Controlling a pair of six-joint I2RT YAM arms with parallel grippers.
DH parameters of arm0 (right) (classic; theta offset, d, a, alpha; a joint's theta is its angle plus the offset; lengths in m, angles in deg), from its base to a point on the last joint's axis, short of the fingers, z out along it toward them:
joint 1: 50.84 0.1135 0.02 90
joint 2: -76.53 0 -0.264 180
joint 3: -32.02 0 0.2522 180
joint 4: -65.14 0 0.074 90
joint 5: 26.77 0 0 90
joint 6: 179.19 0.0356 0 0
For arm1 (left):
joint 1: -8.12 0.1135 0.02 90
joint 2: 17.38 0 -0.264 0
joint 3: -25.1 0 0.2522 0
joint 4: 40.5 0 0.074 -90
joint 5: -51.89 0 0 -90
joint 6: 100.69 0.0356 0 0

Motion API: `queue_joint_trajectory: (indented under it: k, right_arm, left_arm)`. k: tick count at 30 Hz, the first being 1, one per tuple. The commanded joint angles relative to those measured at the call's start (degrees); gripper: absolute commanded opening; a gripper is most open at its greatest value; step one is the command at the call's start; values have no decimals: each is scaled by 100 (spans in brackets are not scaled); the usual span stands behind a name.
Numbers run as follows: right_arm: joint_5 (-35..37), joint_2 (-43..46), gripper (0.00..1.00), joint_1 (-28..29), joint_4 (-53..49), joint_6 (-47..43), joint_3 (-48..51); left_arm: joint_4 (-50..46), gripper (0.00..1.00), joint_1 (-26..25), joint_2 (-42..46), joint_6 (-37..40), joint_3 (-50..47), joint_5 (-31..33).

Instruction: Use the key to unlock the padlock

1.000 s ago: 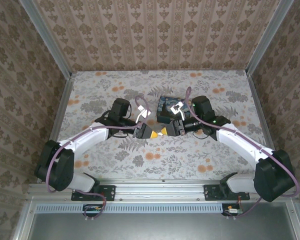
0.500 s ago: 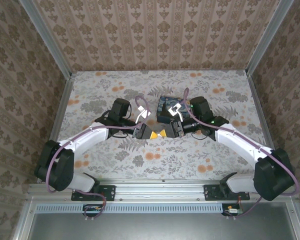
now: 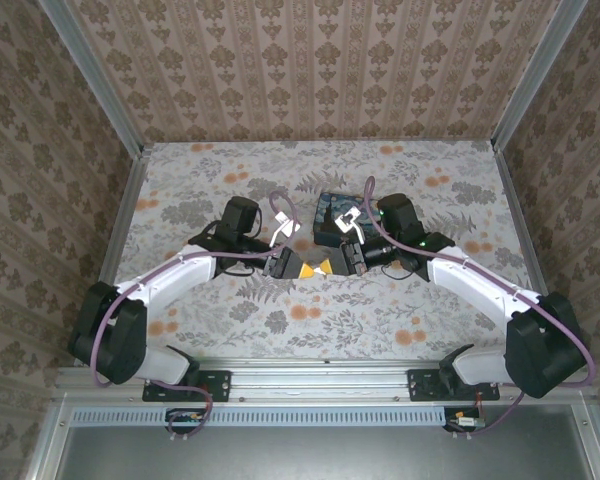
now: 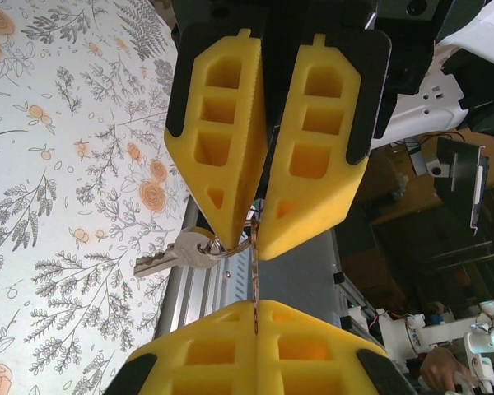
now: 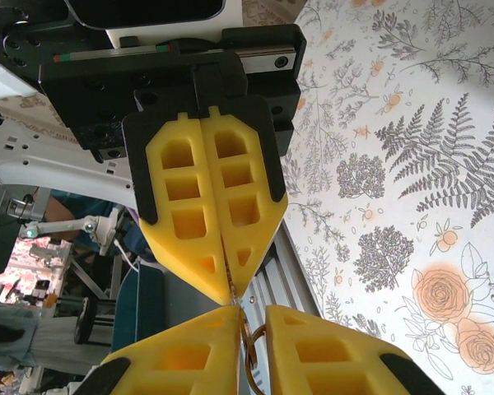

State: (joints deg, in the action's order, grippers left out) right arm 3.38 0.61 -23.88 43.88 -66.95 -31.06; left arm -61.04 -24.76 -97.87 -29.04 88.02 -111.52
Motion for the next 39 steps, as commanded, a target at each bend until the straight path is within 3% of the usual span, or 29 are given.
queue_joint_trajectory:
  k: [1, 6, 12, 13, 14, 16, 19, 32, 39]
  right_arm:
    - [-215, -68, 12, 183, 299, -19, 87]
    - [-375, -7, 0, 196, 752, 197, 290]
    - [-269, 296, 0, 196, 1567, 637, 690]
    - [-214, 327, 0, 196, 1562, 639, 716]
    - [-117, 356, 0, 191, 1512, 607, 730]
    - [125, 393, 0, 171, 1261, 477, 740]
    - [363, 368, 0, 88, 1051, 377, 779]
    - [412, 436, 0, 24, 1062, 358, 801]
    - [514, 475, 0, 20, 934, 258, 758]
  left_arm:
    - [204, 0, -34, 121, 53, 84, -121]
    - [270, 0, -34, 128, 40, 33, -96]
    - [563, 0, 60, 87, -163, -108, 85]
    - [686, 4, 93, 86, -279, -154, 135]
    - [798, 17, 143, 94, -383, -207, 233]
    - [1068, 32, 242, 140, -593, -312, 291]
    - [1544, 42, 372, 256, -926, -463, 296]
    - [1522, 47, 456, 288, -927, -469, 424]
    - [1400, 46, 338, 245, -844, -433, 162]
